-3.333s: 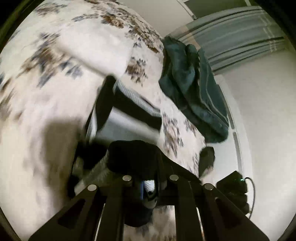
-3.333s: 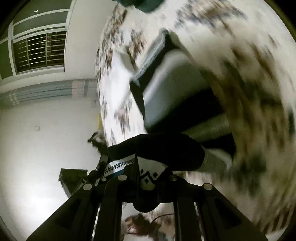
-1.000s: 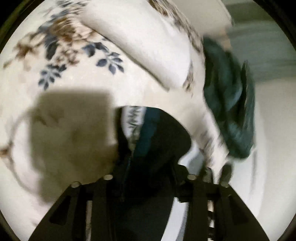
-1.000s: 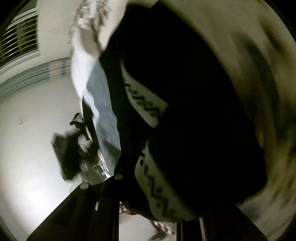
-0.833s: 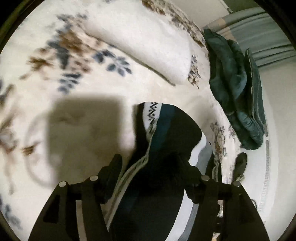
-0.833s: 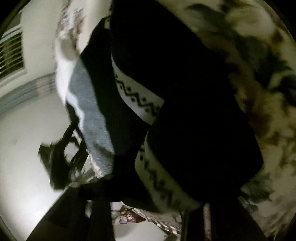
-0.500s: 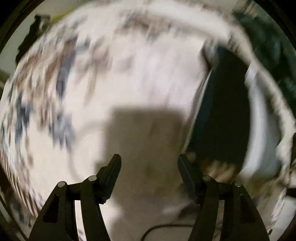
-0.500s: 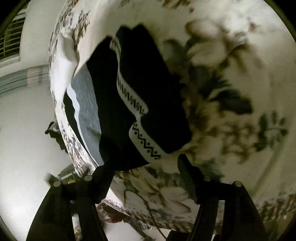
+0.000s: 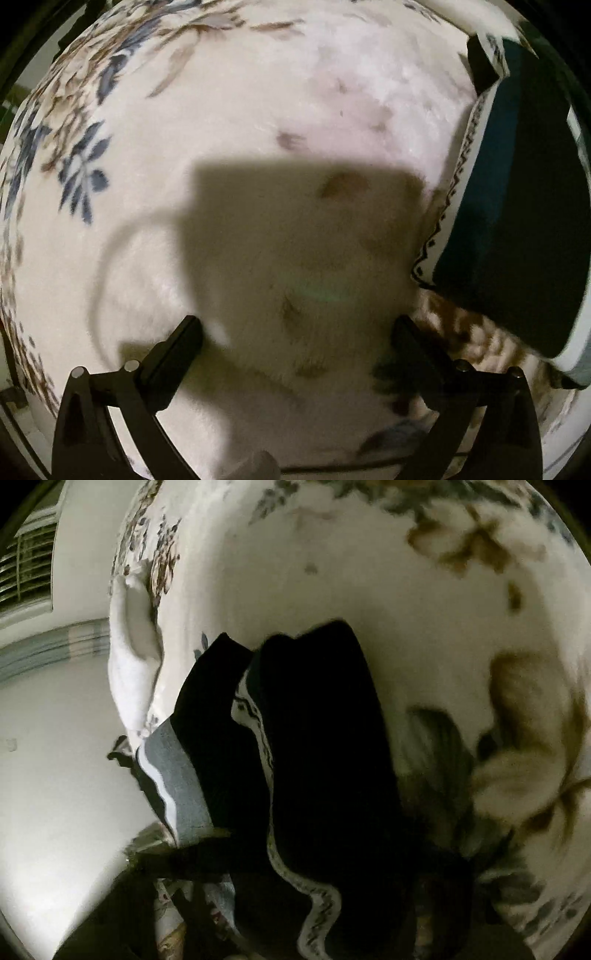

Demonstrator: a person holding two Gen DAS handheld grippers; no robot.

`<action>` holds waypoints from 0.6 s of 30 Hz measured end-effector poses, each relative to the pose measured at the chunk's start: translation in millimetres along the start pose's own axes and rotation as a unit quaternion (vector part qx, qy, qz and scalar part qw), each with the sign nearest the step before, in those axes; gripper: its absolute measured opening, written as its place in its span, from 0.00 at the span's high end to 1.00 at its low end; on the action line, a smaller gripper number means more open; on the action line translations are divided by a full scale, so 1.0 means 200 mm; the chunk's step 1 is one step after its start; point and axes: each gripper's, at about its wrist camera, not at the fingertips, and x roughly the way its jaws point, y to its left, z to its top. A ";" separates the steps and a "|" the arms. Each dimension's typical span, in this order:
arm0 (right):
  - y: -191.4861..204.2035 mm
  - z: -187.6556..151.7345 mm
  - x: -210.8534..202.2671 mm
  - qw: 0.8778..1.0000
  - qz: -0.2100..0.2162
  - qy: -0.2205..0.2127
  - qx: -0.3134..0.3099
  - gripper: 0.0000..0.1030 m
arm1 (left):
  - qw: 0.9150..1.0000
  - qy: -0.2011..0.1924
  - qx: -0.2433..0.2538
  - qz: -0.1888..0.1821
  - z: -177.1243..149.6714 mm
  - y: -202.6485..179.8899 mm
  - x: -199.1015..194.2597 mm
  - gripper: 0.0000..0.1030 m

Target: Fold small clothes

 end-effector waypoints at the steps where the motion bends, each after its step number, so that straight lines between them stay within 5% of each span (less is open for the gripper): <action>1: 0.05 0.00 -0.05 1.000 0.002 -0.019 -0.012 0.93 | 1.000 -0.006 -0.005 0.002 0.00 0.01 -0.04 0.00; 5: 0.21 0.03 -0.28 0.995 0.000 -0.074 -0.071 0.93 | 0.998 -0.060 -0.006 0.021 0.04 0.02 -0.25 0.00; 9: 0.24 0.14 -0.25 0.989 -0.063 -0.072 -0.113 0.92 | 0.995 -0.096 -0.006 0.008 0.13 0.00 -0.40 0.00; 12: 0.10 0.15 -0.19 0.995 -0.076 -0.011 -0.067 0.73 | 0.994 -0.107 0.002 0.003 0.16 -0.04 -0.45 0.00; 14: 0.00 0.10 -0.23 0.999 -0.045 -0.006 -0.026 0.43 | 0.994 -0.110 0.009 0.000 0.16 -0.03 -0.46 0.00; 18: -0.17 -0.08 -0.21 0.999 -0.004 0.020 0.036 0.36 | 0.995 -0.100 0.012 -0.008 0.14 -0.07 -0.40 0.00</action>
